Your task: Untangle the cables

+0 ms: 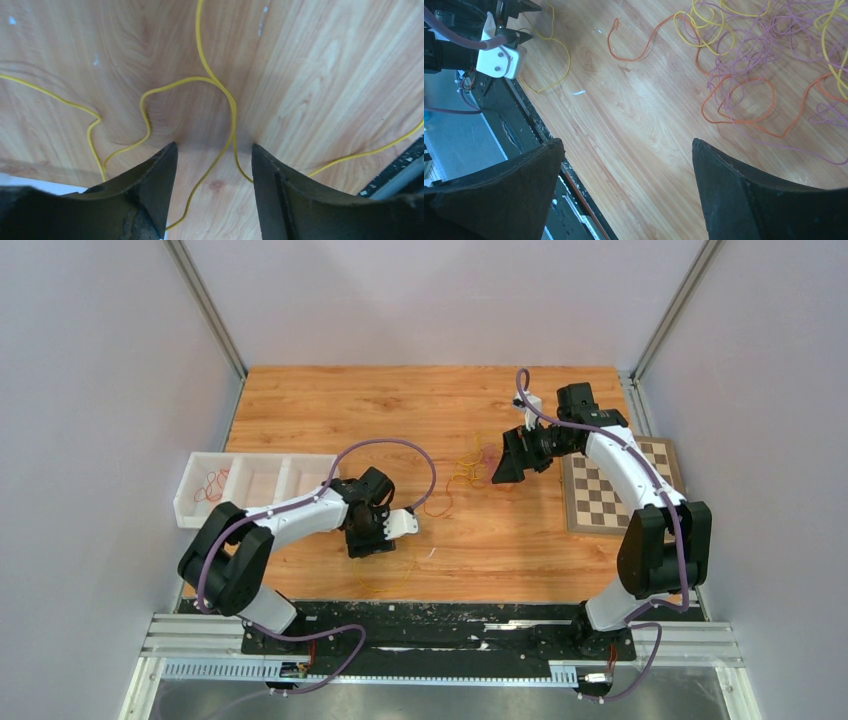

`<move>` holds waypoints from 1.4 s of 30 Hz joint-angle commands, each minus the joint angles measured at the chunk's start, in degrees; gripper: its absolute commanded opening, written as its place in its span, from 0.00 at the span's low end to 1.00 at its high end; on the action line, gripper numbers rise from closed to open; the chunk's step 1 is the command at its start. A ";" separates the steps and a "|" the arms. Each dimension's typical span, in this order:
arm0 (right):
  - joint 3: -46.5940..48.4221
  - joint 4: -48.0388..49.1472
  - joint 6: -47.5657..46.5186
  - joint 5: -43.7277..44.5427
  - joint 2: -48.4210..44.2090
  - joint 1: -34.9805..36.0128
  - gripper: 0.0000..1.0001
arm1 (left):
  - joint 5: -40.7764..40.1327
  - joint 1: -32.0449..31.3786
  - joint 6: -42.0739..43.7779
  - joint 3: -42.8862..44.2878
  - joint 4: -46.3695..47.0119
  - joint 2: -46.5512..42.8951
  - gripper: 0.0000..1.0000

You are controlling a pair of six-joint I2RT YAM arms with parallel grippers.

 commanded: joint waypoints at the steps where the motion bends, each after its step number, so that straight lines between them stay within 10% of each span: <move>1: -0.49 0.11 -0.62 -1.23 -1.76 0.17 0.97 | -4.06 -0.35 1.93 0.32 0.20 2.18 0.56; 8: -0.45 0.19 -0.34 -1.85 -1.53 0.16 0.95 | -2.13 -0.42 0.36 4.64 -4.11 0.66 0.01; 18: 8.76 -0.03 -2.11 -3.49 -4.05 0.13 1.00 | 18.74 2.01 -12.41 32.08 -9.48 -13.06 0.00; 29: 31.45 1.72 -1.67 -18.07 -4.53 4.96 1.00 | 32.44 2.69 -30.49 43.28 -2.86 -11.22 0.00; 42: 15.89 20.47 -4.72 0.11 -15.02 20.04 1.00 | 29.43 2.74 -41.37 41.32 4.30 -8.60 0.00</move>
